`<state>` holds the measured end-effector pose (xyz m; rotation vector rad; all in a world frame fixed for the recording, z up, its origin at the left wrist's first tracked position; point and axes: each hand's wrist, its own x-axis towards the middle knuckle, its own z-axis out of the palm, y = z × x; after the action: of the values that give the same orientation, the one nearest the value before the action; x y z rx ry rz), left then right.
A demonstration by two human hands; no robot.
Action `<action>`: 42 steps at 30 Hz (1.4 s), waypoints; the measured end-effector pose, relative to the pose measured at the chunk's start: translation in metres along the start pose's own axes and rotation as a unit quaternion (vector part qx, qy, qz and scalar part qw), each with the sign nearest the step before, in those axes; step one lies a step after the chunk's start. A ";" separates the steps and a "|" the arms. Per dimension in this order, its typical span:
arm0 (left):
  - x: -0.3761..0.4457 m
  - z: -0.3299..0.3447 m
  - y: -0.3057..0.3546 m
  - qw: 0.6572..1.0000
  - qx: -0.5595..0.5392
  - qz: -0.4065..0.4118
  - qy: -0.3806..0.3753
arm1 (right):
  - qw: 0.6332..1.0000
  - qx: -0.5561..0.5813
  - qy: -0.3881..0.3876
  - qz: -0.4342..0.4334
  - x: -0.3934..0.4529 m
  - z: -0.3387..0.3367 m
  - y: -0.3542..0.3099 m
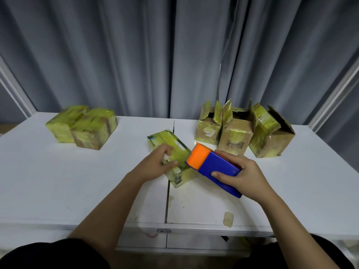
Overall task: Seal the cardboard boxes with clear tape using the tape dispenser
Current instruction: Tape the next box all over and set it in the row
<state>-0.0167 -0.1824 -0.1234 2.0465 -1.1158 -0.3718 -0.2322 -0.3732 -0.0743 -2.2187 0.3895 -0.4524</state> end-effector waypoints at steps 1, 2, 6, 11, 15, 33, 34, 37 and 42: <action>0.001 0.000 0.001 1.000 0.010 0.003 -0.003 | 1.000 0.003 -0.003 0.002 0.001 0.001 -0.001; 0.003 -0.001 0.000 0.999 0.029 0.012 -0.008 | 1.000 0.009 -0.005 0.004 0.002 0.001 -0.002; 0.011 -0.012 -0.003 0.987 0.156 0.028 -0.017 | 0.999 0.021 -0.017 0.020 0.006 0.003 -0.007; 0.008 -0.010 0.017 0.990 0.121 -0.013 0.068 | 0.999 0.012 -0.036 0.028 0.008 0.005 -0.012; -0.002 -0.015 0.056 0.969 -0.226 -0.068 0.072 | 0.998 0.028 -0.047 0.026 0.006 0.002 -0.017; -0.006 -0.032 0.093 0.967 -0.191 -0.110 0.127 | 0.996 0.025 -0.085 -0.022 0.008 -0.007 -0.039; -0.005 -0.033 0.094 0.967 -0.190 -0.114 0.127 | 0.995 0.022 -0.089 -0.028 0.007 -0.007 -0.038; -0.004 -0.034 0.091 0.965 -0.196 -0.128 0.116 | 0.993 0.022 -0.109 -0.033 0.005 -0.006 -0.038; -0.001 -0.032 0.086 0.961 -0.194 -0.132 0.146 | 0.995 0.005 -0.099 -0.024 0.003 -0.006 -0.039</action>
<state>-0.0498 -0.1938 -0.0388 1.8242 -0.5421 -0.3712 -0.2272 -0.3546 -0.0399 -2.2422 0.2286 -0.2553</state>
